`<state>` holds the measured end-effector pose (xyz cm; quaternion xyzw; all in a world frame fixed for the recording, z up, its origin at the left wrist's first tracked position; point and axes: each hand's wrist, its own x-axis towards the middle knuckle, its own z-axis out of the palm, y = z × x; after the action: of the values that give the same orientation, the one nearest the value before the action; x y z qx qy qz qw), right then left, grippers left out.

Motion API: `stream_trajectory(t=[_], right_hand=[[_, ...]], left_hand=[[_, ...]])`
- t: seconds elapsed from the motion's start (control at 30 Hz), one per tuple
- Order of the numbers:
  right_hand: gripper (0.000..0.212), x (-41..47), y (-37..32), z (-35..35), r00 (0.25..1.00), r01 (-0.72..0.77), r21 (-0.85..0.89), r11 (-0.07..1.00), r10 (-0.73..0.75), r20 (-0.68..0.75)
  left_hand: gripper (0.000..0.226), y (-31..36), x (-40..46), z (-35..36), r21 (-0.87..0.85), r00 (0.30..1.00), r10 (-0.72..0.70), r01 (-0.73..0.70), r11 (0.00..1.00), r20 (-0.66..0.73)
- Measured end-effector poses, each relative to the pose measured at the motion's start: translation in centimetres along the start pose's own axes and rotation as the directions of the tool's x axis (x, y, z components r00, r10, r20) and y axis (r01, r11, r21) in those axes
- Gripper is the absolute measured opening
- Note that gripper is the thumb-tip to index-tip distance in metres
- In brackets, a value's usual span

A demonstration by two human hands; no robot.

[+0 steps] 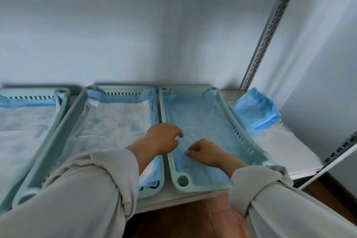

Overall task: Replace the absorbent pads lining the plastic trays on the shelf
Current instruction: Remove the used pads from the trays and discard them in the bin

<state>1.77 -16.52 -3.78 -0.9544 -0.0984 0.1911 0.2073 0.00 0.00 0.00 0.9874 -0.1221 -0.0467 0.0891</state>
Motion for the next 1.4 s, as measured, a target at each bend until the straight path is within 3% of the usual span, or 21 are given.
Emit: stream_trajectory(t=[0.2,0.37,0.53,0.8,0.87,1.0,1.07,1.13,1.2,1.27,1.33,1.4], right_hand=[[0.047,-0.1,-0.9,0.3,0.999,0.016,0.038,0.999,-0.017,0.043],[0.048,-0.4,-1.9,1.1,0.989,0.006,0.033,0.999,-0.01,0.146],[0.047,-1.0,-3.1,0.8,0.971,-0.019,-0.066,0.998,0.035,0.237],[0.024,-1.5,-4.5,2.5,0.997,-0.011,-0.184,0.983,0.025,0.076],[0.016,-1.7,-4.0,2.4,0.999,0.003,-0.118,0.993,0.004,0.054],[0.026,-1.9,-3.0,0.7,0.994,-0.014,0.246,0.969,0.04,-0.1],[0.021,-2.0,-2.6,-0.2,0.978,-0.013,0.388,0.922,0.092,-0.187],[0.02,-2.4,-2.4,-0.9,0.97,-0.012,0.456,0.89,0.121,-0.211],[0.012,-3.0,-2.3,-1.2,0.962,0.0,0.489,0.872,0.133,-0.238],[0.012,-3.7,-2.4,-1.5,0.953,0.034,0.504,0.863,0.123,-0.275],[0.017,-4.4,-2.6,-1.8,0.981,0.061,0.489,0.87,0.039,-0.191],[0.025,-5.0,-3.2,-2.3,0.999,0.018,0.498,0.867,-0.034,0.024]], left_hand=[[0.033,0.1,0.5,1.3,0.061,0.997,-0.001,-0.003,0.998,0.079],[0.033,-0.5,0.0,2.2,0.005,0.999,-0.007,0.007,1.0,0.052],[0.04,-0.7,-1.3,1.3,0.003,0.979,0.041,-0.043,0.999,0.199],[0.045,-0.4,-3.1,1.0,0.169,0.985,0.023,-0.051,0.984,0.169],[0.043,-0.5,-3.6,1.1,0.188,0.987,0.024,-0.055,0.981,0.162],[0.049,-0.5,-4.1,0.4,0.168,0.98,-0.011,-0.023,0.985,0.199],[0.047,0.0,-3.7,-0.1,0.064,0.99,-0.047,0.038,0.997,0.131],[0.039,0.6,-3.0,-0.4,-0.149,0.992,-0.125,0.12,0.982,-0.025],[0.035,1.3,-2.5,-0.3,-0.472,0.966,-0.252,0.199,0.859,-0.051],[0.041,2.5,-2.3,-0.2,-0.735,0.938,-0.312,0.317,0.6,0.151],[0.059,3.6,-1.8,0.3,-0.812,0.897,-0.316,0.423,0.403,0.311],[0.074,3.7,-1.1,0.6,-0.84,0.883,-0.356,0.427,0.335,0.307]])
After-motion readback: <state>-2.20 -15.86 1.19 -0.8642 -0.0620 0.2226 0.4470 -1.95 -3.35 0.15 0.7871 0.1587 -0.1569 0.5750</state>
